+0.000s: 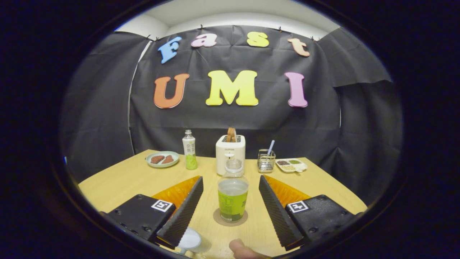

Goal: Take the bottle from table, then pour the juice into the cup, finally place the bottle on the coaster

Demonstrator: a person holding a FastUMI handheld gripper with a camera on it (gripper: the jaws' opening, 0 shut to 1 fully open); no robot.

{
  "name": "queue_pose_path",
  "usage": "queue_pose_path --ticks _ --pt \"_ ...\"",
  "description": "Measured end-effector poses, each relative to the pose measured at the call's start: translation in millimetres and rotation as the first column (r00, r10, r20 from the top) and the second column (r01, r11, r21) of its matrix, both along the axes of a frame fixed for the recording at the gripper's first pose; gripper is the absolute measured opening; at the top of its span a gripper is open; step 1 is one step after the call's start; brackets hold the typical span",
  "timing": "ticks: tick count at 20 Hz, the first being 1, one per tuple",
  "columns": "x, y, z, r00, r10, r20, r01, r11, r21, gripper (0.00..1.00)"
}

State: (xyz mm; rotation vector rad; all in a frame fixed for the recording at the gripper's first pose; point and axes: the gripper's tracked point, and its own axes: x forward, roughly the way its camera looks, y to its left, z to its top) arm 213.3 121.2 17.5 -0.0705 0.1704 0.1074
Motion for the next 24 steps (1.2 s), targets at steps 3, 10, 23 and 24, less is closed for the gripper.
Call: queue_pose_path --ticks 3,10,23,24 --pt "-31 -15 19 0.998 -0.058 -0.001 0.058 0.998 -0.002 1.00" --pt "-116 -34 55 0.998 -0.052 0.032 0.053 0.998 -0.022 1.00" --pt "-257 -102 70 0.967 -0.144 0.212 0.141 0.990 0.026 1.00" --pt "-263 -99 65 0.967 -0.131 0.220 0.118 0.991 0.067 1.00"
